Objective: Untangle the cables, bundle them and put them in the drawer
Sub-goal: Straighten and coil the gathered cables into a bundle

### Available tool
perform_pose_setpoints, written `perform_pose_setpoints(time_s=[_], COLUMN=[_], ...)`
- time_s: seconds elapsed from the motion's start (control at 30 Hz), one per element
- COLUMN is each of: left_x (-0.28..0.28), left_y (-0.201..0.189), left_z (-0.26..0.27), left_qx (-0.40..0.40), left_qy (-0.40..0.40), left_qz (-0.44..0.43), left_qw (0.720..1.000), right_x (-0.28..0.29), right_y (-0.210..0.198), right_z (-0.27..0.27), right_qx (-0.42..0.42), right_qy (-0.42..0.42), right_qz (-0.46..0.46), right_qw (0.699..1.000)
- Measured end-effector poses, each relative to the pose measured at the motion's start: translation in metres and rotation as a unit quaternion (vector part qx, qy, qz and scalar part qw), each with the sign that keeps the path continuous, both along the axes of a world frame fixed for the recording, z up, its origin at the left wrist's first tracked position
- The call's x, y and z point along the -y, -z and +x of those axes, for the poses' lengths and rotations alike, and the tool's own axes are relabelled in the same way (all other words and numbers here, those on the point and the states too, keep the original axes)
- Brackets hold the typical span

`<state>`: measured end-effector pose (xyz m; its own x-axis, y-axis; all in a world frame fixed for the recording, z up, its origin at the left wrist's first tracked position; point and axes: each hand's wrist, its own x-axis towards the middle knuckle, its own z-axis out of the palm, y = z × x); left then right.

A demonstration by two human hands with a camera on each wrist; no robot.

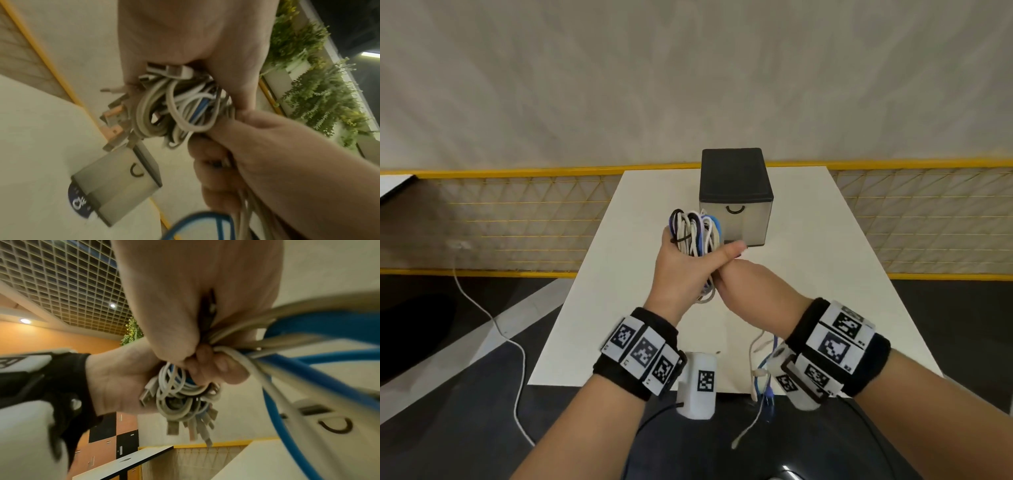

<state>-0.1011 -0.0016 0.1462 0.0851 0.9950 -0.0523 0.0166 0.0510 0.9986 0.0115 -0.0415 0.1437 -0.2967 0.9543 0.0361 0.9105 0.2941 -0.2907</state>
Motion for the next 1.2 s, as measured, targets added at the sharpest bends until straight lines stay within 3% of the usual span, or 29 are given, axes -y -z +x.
perform_pose_setpoints(time_s=[0.1, 0.2, 0.37, 0.53, 0.63, 0.77, 0.83, 0.9, 0.97, 1.07, 1.2], left_x=[0.003, -0.003, -0.013, -0.011, -0.016, -0.027, -0.028, -0.027, -0.024, -0.021, -0.011], left_y=[0.003, -0.002, -0.023, -0.034, -0.042, -0.059, -0.066, -0.073, -0.081, -0.087, -0.090], left_z=[0.002, -0.004, -0.014, -0.016, -0.023, -0.043, -0.049, -0.056, -0.062, -0.072, -0.081], left_qx=[0.035, 0.072, 0.088, 0.077, 0.079, 0.078, 0.070, 0.076, 0.085, 0.076, 0.062], left_qy=[-0.056, -0.097, -0.101, -0.073, -0.093, -0.107, -0.099, -0.111, -0.113, -0.123, -0.131], left_qz=[-0.029, -0.033, -0.004, 0.050, 0.080, 0.114, 0.134, 0.146, 0.165, 0.167, 0.176], left_qw=[0.997, 0.992, 0.991, 0.993, 0.989, 0.985, 0.984, 0.980, 0.976, 0.975, 0.974], right_x=[-0.002, 0.003, 0.022, 0.016, 0.023, 0.033, 0.026, 0.020, 0.018, 0.017, 0.013], right_y=[-0.008, -0.001, 0.025, 0.049, 0.064, 0.074, 0.069, 0.065, 0.065, 0.067, 0.077], right_z=[0.003, 0.013, 0.023, 0.036, 0.044, 0.042, 0.039, 0.035, 0.033, 0.027, 0.018], right_qx=[-0.026, -0.202, -0.384, -0.356, -0.268, -0.399, -0.386, -0.389, -0.452, -0.573, -0.636], right_qy=[-0.011, -0.020, 0.000, -0.004, 0.003, 0.029, 0.012, -0.003, 0.011, 0.117, 0.245], right_qz=[-0.010, -0.056, -0.071, -0.089, -0.076, -0.036, -0.018, -0.061, -0.119, -0.158, -0.196], right_qw=[1.000, 0.978, 0.921, 0.930, 0.960, 0.916, 0.922, 0.919, 0.884, 0.796, 0.705])
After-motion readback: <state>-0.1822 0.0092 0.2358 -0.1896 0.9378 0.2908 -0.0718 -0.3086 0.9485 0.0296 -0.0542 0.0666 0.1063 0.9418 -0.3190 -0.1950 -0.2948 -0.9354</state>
